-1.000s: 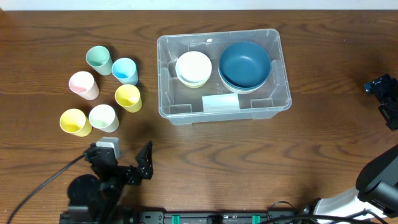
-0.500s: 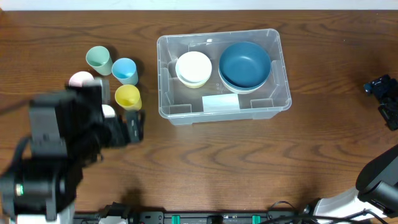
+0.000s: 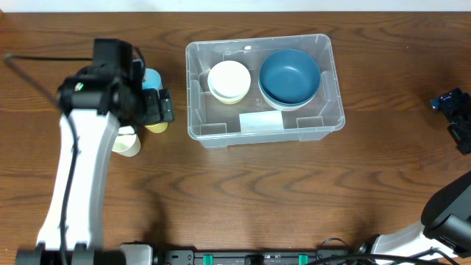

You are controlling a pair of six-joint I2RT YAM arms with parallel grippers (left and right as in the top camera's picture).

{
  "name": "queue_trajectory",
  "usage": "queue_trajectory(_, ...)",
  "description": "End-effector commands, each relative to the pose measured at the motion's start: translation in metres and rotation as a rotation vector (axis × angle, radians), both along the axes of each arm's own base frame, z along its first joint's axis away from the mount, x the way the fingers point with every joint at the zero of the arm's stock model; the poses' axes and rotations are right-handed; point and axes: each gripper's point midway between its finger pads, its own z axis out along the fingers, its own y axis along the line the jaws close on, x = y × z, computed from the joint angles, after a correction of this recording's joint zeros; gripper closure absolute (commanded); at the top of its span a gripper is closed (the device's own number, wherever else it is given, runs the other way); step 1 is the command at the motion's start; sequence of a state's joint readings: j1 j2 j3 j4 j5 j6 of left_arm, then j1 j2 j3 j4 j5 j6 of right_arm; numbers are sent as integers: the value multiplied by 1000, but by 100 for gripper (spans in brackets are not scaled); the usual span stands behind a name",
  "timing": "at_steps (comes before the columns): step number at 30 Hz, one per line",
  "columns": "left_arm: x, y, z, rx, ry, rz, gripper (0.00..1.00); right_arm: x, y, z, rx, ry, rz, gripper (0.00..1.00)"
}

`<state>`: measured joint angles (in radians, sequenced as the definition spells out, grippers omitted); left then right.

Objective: Pack container
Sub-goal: 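Move the left gripper to the yellow cup and grasp it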

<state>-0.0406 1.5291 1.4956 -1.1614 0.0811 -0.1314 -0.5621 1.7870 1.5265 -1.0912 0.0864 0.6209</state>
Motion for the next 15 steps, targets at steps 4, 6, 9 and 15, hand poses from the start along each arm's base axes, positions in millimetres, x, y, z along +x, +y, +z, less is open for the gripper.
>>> queue_trajectory(4,20,7,-30,32,59,15,15,-2,-2,-1,-5,7,-18,1)
queue_trajectory(6,25,11,-35,48,61,23,22,-2,-2,-1,-5,7,-18,1)
queue_trajectory(9,31,21,-38,64,53,49,23,-2,-2,-1,-5,7,-18,1)
queue_trajectory(15,35,57,-48,62,69,174,25,-2,-2,-1,-5,7,-18,1)
